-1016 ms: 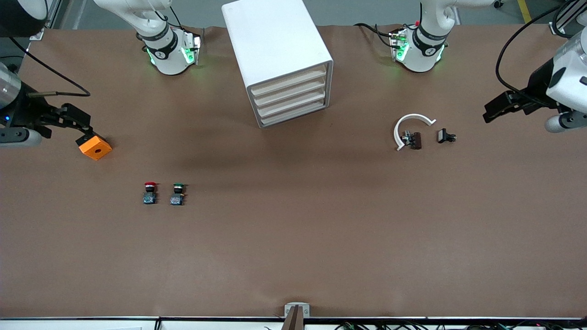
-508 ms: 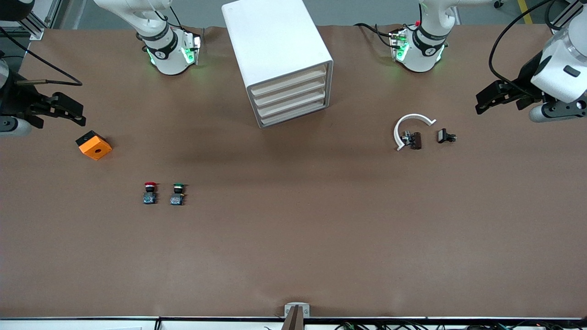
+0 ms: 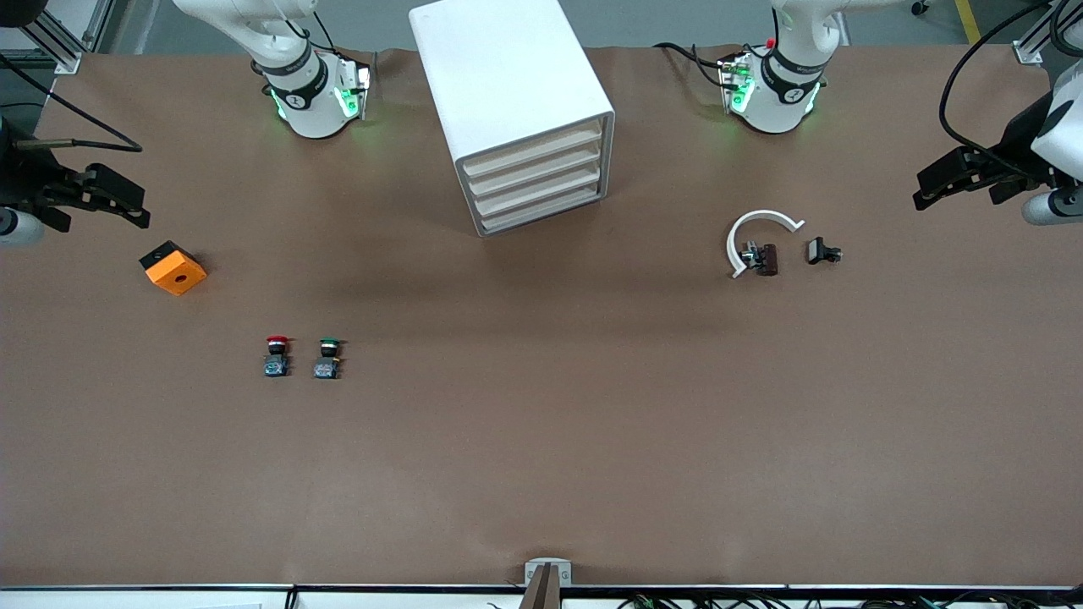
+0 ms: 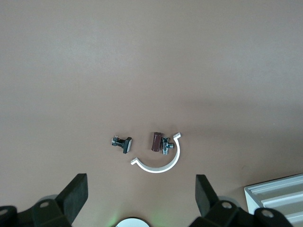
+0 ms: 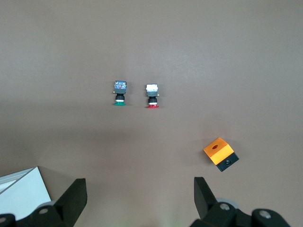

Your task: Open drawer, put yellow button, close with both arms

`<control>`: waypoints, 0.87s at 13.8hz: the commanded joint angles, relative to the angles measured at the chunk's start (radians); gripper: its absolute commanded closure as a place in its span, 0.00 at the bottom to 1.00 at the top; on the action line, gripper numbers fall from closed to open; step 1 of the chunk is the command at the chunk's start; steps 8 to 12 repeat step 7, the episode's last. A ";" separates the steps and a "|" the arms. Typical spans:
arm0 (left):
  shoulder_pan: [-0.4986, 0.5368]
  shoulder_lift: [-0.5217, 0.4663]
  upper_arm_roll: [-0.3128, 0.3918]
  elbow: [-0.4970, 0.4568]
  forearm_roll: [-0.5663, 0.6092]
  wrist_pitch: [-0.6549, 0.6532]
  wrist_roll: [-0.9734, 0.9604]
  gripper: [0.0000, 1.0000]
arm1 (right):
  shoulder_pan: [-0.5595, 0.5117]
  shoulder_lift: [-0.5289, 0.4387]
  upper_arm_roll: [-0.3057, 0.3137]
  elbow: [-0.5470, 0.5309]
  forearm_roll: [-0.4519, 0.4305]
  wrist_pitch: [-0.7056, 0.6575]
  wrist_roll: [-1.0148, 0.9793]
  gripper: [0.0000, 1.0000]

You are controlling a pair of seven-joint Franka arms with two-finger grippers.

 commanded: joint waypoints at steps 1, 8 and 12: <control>0.005 -0.008 -0.009 0.022 0.019 -0.012 0.009 0.00 | -0.008 0.002 0.007 0.019 -0.014 -0.017 -0.004 0.00; 0.001 0.011 -0.010 0.047 0.022 -0.041 0.004 0.00 | -0.008 0.002 0.007 0.021 -0.016 -0.017 -0.004 0.00; 0.001 0.011 -0.010 0.047 0.022 -0.041 0.004 0.00 | -0.008 0.002 0.007 0.021 -0.016 -0.017 -0.004 0.00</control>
